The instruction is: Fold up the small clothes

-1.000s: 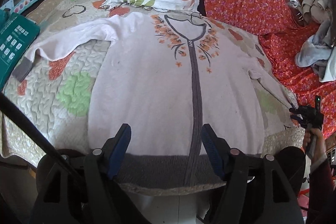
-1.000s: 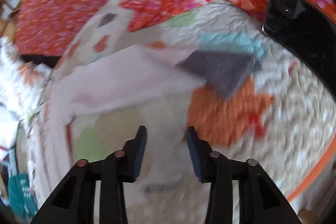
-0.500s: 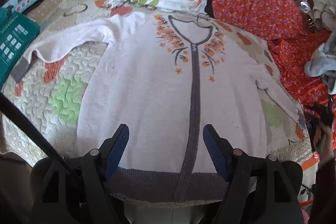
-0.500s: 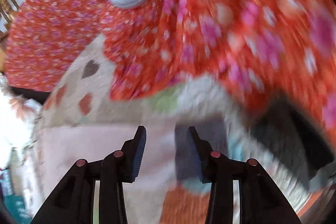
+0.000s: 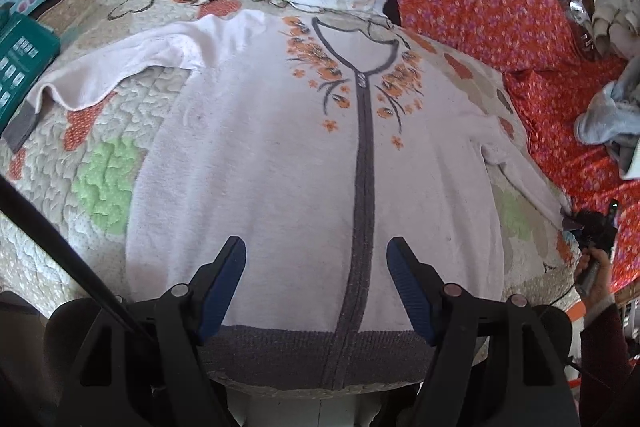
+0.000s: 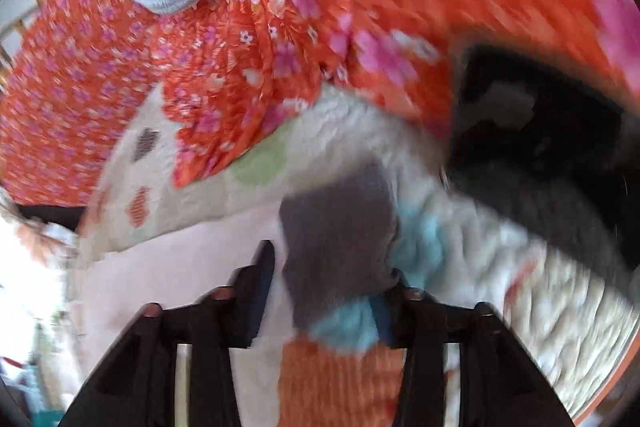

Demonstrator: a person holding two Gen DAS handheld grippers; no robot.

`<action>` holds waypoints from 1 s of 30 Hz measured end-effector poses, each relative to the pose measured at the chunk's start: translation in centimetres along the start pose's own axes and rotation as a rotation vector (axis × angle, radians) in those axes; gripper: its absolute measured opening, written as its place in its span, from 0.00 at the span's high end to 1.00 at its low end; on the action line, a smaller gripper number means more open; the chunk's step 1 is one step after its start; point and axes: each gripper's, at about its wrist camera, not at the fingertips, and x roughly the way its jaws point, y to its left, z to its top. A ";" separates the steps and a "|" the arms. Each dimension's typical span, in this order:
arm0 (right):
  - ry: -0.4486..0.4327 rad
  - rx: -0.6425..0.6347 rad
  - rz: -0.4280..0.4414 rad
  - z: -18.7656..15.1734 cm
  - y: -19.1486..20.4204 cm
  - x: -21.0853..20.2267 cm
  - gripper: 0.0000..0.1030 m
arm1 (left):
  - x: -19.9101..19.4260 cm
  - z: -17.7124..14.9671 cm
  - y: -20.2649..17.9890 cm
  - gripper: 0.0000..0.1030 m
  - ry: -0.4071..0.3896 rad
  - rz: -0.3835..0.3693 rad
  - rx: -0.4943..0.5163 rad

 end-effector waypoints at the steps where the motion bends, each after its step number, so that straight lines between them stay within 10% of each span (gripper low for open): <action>1: 0.001 0.005 0.013 0.1 0.6 -0.1 0.95 | -0.3 0.0 0.5 0.30 -0.007 0.001 -0.010; 13: 0.085 -0.395 0.490 -7.3 30.1 -6.0 0.95 | -2.0 0.9 8.2 0.30 -0.073 -0.031 -0.157; 21: 0.248 -0.625 0.580 -20.5 47.3 -2.6 0.95 | -4.3 -0.1 14.6 0.30 -0.120 0.035 -0.230; 30: 0.358 -0.798 0.562 -31.4 56.3 1.7 0.95 | -5.0 -1.4 20.4 0.30 -0.132 0.069 -0.313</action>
